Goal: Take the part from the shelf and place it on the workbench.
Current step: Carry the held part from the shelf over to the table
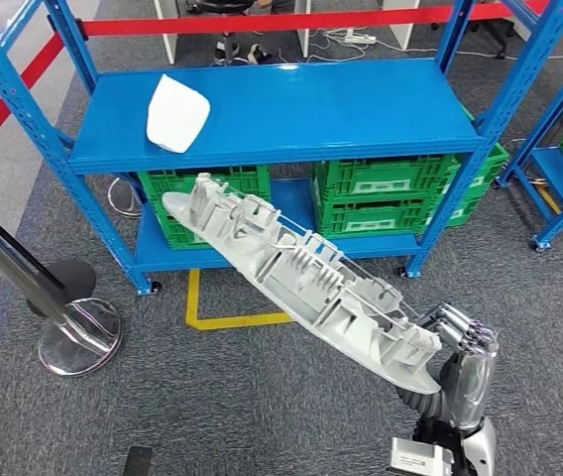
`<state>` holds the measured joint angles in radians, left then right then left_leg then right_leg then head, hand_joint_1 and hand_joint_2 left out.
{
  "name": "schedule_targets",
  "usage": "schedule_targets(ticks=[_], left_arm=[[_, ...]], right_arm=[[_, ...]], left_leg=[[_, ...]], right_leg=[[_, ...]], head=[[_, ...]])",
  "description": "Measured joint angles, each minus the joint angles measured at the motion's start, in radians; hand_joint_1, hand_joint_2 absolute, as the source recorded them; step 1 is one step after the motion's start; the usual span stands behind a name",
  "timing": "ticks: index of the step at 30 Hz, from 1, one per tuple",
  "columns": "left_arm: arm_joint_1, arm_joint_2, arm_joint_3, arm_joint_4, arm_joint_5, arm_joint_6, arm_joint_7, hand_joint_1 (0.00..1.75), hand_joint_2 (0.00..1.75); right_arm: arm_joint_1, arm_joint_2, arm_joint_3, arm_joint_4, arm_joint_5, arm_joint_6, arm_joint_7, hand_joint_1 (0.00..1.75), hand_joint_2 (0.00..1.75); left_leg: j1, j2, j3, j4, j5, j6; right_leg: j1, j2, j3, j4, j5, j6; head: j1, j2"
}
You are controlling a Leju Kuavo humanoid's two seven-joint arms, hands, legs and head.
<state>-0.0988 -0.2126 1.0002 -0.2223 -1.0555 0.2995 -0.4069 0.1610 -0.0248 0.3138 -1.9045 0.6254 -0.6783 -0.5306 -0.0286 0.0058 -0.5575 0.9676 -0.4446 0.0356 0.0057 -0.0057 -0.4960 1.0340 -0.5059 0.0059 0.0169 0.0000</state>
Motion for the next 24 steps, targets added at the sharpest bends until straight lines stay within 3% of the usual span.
schedule_targets(ticks=[1, 2, 4, 6, 8, 9, 10, 11, 13, 15, 19, 21, 23, 24], left_arm=[[0.000, -0.001, 0.000, 0.000, -0.002, 0.001, 0.000, 0.00, 1.75], [0.000, -0.001, 0.000, 0.000, -0.003, 0.001, 0.000, 0.00, 1.75], [0.000, -0.001, 0.000, 0.000, -0.004, 0.002, 0.000, 0.00, 1.75], [0.000, -0.001, 0.000, 0.000, -0.004, 0.003, 0.000, 0.00, 1.75], [0.001, 0.000, 0.000, 0.000, -0.004, 0.003, 0.000, 0.00, 1.75], [0.001, 0.000, 0.000, 0.000, -0.005, 0.003, 0.000, 0.00, 1.75], [0.001, 0.000, 0.000, 0.000, -0.005, 0.003, 0.000, 0.00, 1.75], [0.001, 0.000, 0.000, 0.000, -0.005, 0.003, 0.000, 0.00, 1.75], [0.000, 0.001, 0.000, 0.000, -0.005, 0.003, 0.000, 0.00, 1.75], [0.000, 0.002, 0.000, 0.000, -0.006, 0.003, 0.000, 0.00, 1.75], [0.000, 0.001, 0.000, 0.000, -0.007, 0.005, 0.000, 0.00, 1.75], [0.000, -0.001, 0.000, 0.000, -0.007, 0.005, 0.000, 0.00, 1.75], [0.000, -0.002, 0.000, 0.000, -0.007, 0.005, 0.000, 0.00, 1.75], [0.001, -0.002, 0.000, 0.000, -0.007, 0.005, 0.000, 0.00, 1.75]], right_arm=[[0.000, 0.000, -0.001, -0.002, -0.002, 0.000, -0.001, 1.75, 1.75], [0.001, 0.000, -0.002, -0.004, -0.003, 0.000, -0.001, 1.75, 1.75], [0.003, 0.000, -0.004, -0.005, -0.005, 0.000, -0.002, 1.75, 1.75], [0.006, 0.000, -0.006, -0.006, -0.007, 0.000, -0.001, 1.75, 1.75], [0.012, 0.000, -0.009, -0.006, -0.009, 0.000, -0.001, 1.75, 1.75], [0.015, 0.000, -0.010, -0.006, -0.011, 0.000, -0.002, 1.75, 1.75], [0.018, 0.000, -0.011, -0.006, -0.013, 0.000, -0.002, 1.75, 1.75], [0.021, 0.000, -0.012, -0.006, -0.015, 0.000, -0.002, 1.75, 1.75], [0.026, 0.000, -0.013, -0.010, -0.017, 0.000, -0.003, 1.75, 1.75], [0.032, 0.000, -0.015, -0.017, -0.019, 0.000, -0.006, 1.75, 1.75], [0.048, 0.000, -0.023, -0.033, -0.026, 0.000, -0.014, 1.75, 1.75], [0.054, 0.000, -0.027, -0.039, -0.031, 0.000, -0.018, 1.75, 1.75], [0.058, 0.000, -0.031, -0.040, -0.035, 0.000, -0.022, 1.75, 1.75], [0.061, 0.000, -0.033, -0.041, -0.036, 0.000, -0.023, 1.75, 1.75]], left_leg=[[-0.001, 0.001, -0.006, 0.002, 0.008, -0.005], [-0.001, 0.002, -0.013, 0.004, 0.016, -0.010], [0.000, 0.001, -0.027, 0.016, 0.010, -0.022], [0.005, -0.002, -0.055, 0.083, -0.046, -0.037], [0.014, -0.003, -0.100, 0.214, -0.120, -0.049], [0.018, -0.003, -0.115, 0.266, -0.140, -0.054], [0.021, -0.003, -0.116, 0.287, -0.140, -0.057], [0.022, -0.003, -0.101, 0.271, -0.123, -0.058], [0.024, -0.008, -0.024, 0.152, -0.074, -0.053], [0.023, -0.015, 0.037, 0.048, -0.052, -0.041], [0.023, -0.011, 0.042, 0.010, -0.037, -0.014], [0.028, -0.004, 0.035, -0.001, -0.023, -0.002], [0.026, 0.003, 0.024, -0.001, -0.015, 0.002], [0.026, 0.008, 0.018, -0.001, -0.012, 0.002]], right_leg=[[0.003, -0.001, 0.029, -0.045, -0.014, -0.004], [0.003, -0.001, 0.036, -0.070, -0.020, -0.007], [-0.002, 0.000, 0.028, -0.081, -0.010, -0.014], [-0.005, 0.000, 0.017, -0.084, 0.003, -0.024], [-0.002, 0.001, -0.001, -0.078, 0.013, -0.030], [0.000, 0.001, -0.010, -0.074, 0.018, -0.031], [0.000, 0.002, -0.021, -0.068, 0.022, -0.031], [0.000, 0.004, -0.031, -0.062, 0.025, -0.030], [0.000, 0.009, -0.049, -0.049, 0.030, -0.026], [0.001, 0.013, -0.062, -0.039, 0.035, -0.018], [0.001, 0.017, -0.079, -0.032, 0.043, 0.005], [-0.002, 0.016, -0.112, 0.032, -0.004, 0.016], [-0.008, 0.015, -0.166, 0.159, -0.076, 0.028], [-0.012, 0.014, -0.187, 0.213, -0.098, 0.034]], head=[[0.000, 0.000], [0.000, 0.000], [-0.001, 0.000], [-0.004, 0.000], [-0.005, 0.000], [-0.005, 0.000], [-0.005, 0.000], [-0.005, 0.000], [-0.006, 0.000], [-0.005, 0.000], [-0.006, 0.000], [-0.001, 0.000], [0.004, 0.000], [0.004, 0.000]])
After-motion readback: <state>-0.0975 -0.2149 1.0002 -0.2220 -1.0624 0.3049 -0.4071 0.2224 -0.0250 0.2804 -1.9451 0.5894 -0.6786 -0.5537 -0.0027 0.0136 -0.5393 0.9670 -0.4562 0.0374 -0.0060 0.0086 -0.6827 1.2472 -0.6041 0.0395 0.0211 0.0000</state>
